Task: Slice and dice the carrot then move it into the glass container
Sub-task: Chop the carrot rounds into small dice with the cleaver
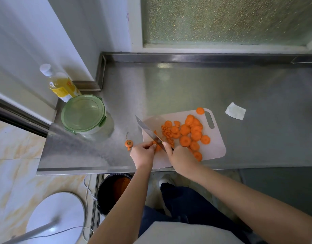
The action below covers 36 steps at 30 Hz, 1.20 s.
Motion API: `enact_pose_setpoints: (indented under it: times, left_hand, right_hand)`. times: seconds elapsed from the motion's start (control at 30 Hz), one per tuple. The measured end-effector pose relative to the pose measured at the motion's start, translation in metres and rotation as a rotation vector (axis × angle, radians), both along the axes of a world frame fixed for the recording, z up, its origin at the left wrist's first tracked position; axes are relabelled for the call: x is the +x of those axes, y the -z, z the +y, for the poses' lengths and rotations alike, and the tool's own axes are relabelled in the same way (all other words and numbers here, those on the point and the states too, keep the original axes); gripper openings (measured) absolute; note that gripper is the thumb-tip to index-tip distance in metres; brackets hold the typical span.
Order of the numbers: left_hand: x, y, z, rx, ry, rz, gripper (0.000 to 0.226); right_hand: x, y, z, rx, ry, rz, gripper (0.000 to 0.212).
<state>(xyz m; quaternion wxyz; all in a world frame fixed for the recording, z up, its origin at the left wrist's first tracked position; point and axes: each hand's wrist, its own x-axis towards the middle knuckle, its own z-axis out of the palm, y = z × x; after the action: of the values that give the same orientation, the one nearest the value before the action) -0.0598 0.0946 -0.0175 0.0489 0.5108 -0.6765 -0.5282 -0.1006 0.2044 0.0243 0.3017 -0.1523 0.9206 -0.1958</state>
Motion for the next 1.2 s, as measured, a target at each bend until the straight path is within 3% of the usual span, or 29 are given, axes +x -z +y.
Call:
enact_pose_setpoints:
  times: [0.37,0.63,0.9,0.97,1.2]
  left_hand:
    - [0.000,-0.001,0.000,-0.015,0.004,0.003,0.013]
    - [-0.001,-0.003,0.002,-0.014,-0.003,-0.019,0.014]
    - [0.000,-0.008,0.007,-0.048,-0.015,-0.036,0.016]
    - [0.001,-0.007,0.009,-0.077,-0.011,-0.034,0.017]
    - [0.005,-0.006,0.013,-0.150,0.006,-0.023,0.015]
  right_hand:
    - [-0.001,0.011,-0.003,0.060,-0.017,0.108,0.063]
    - [-0.009,0.017,0.003,0.155,-0.172,0.230,0.065]
    - [-0.020,0.018,0.007,0.087,-0.231,0.028,0.055]
    - [-0.021,0.016,0.009,0.025,-0.183,-0.018,0.063]
    - [-0.024,0.021,0.010,-0.026,-0.183,0.041,0.067]
